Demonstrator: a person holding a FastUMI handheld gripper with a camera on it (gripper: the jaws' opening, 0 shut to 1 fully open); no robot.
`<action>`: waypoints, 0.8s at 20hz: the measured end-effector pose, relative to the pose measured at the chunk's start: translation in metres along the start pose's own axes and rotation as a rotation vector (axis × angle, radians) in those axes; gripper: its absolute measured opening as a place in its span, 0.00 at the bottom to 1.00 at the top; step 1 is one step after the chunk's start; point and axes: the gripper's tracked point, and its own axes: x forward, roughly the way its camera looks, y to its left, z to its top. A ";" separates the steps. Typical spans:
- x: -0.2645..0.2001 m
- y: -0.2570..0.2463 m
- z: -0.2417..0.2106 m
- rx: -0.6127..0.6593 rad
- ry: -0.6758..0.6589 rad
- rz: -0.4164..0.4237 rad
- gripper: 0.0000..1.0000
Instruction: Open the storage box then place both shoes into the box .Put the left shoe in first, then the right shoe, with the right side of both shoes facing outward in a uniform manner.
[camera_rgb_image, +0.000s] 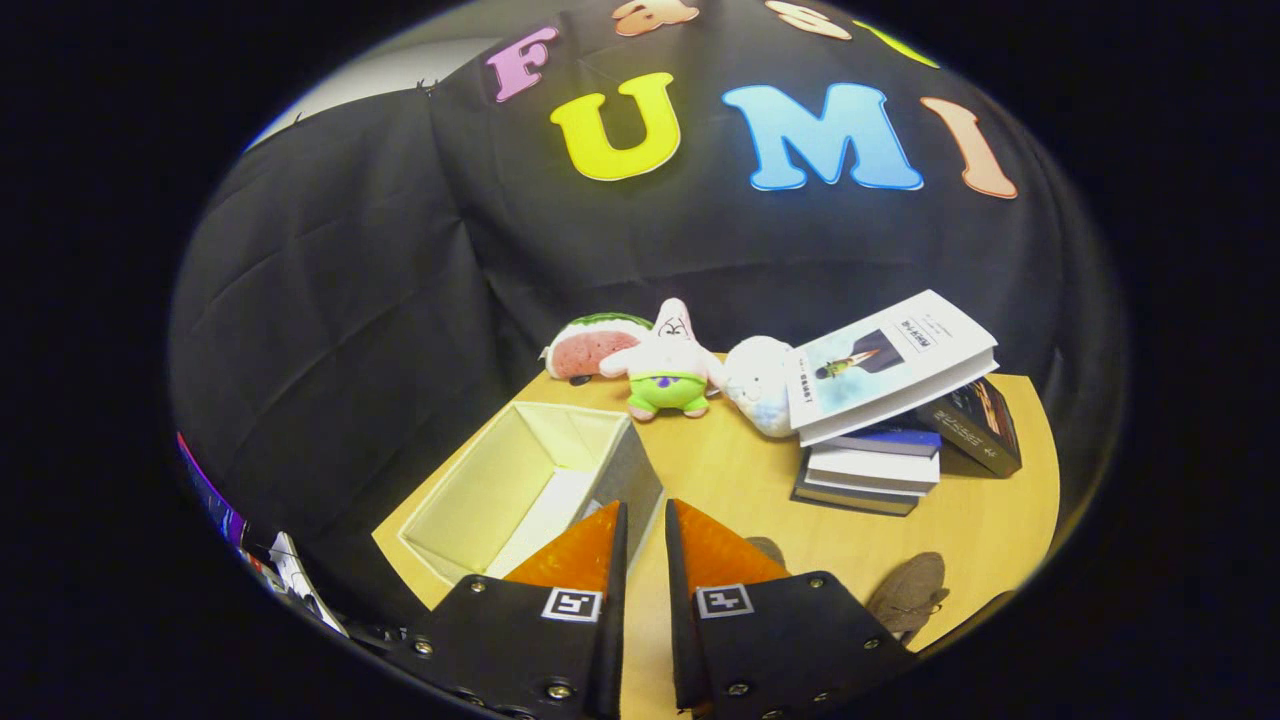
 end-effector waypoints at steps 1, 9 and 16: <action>-0.001 -0.012 -0.007 -0.004 0.009 -0.023 0.20; -0.011 -0.063 -0.074 0.024 0.120 -0.098 0.20; -0.008 -0.072 -0.123 0.034 0.222 -0.102 0.20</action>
